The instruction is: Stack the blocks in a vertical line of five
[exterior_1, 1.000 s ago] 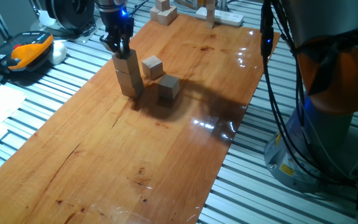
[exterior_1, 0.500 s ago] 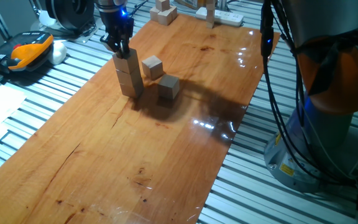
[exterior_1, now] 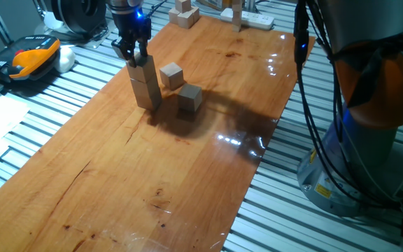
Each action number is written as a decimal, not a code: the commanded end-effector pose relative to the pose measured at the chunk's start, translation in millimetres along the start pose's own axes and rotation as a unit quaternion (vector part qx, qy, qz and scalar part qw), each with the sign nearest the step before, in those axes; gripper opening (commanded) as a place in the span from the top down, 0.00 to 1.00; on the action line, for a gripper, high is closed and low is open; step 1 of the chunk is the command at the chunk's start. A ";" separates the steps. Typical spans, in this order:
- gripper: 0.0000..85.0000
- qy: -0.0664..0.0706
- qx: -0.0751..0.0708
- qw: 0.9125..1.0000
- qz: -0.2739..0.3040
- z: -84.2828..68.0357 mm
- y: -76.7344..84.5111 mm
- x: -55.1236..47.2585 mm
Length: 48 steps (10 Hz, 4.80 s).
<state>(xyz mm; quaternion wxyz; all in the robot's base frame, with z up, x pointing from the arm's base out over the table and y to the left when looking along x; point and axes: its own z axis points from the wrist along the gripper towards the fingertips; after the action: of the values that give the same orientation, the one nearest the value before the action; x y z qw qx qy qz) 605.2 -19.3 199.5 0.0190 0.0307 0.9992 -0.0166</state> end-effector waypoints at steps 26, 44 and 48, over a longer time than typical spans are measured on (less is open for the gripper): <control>1.00 0.009 -0.036 0.999 -0.009 -4.5 0.1 12.9; 1.00 -0.043 -0.032 0.998 -0.040 -8.9 -1.1 34.7; 1.00 -0.020 -0.025 0.998 -0.046 -9.1 -1.2 36.7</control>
<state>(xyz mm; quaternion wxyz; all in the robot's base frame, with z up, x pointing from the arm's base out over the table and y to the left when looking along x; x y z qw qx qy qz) 568.1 -17.9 207.0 0.0375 -0.0159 0.9991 0.0067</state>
